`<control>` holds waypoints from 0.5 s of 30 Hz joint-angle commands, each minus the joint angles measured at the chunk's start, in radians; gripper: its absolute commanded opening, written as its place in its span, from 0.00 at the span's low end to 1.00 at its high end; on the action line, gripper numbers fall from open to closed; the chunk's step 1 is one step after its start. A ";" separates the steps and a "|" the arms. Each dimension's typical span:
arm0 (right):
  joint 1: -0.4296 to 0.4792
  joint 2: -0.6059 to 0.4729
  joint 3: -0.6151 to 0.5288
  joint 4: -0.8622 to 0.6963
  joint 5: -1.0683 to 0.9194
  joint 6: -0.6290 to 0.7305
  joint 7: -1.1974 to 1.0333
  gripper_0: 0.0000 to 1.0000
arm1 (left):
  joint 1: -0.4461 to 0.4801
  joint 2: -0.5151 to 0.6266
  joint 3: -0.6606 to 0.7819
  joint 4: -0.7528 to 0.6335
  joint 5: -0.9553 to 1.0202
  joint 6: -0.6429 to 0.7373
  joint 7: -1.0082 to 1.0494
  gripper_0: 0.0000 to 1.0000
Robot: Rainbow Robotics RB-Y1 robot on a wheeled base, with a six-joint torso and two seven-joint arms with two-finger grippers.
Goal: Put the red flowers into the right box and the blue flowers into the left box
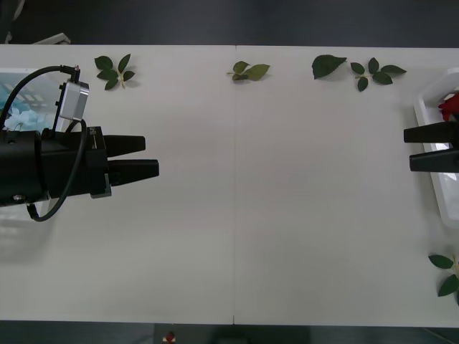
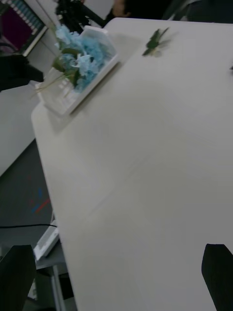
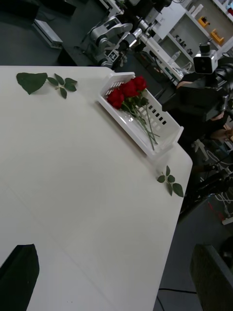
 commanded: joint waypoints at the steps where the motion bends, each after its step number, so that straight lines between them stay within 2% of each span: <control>1: -0.021 -0.009 -0.012 -0.075 -0.034 0.053 0.014 1.00 | 0.013 0.025 0.013 -0.021 -0.004 0.005 0.028 0.90; 15: -0.019 0.110 -0.006 -0.260 -0.032 0.032 0.014 1.00 | 0.013 0.025 0.013 -0.021 -0.004 0.005 0.028 0.90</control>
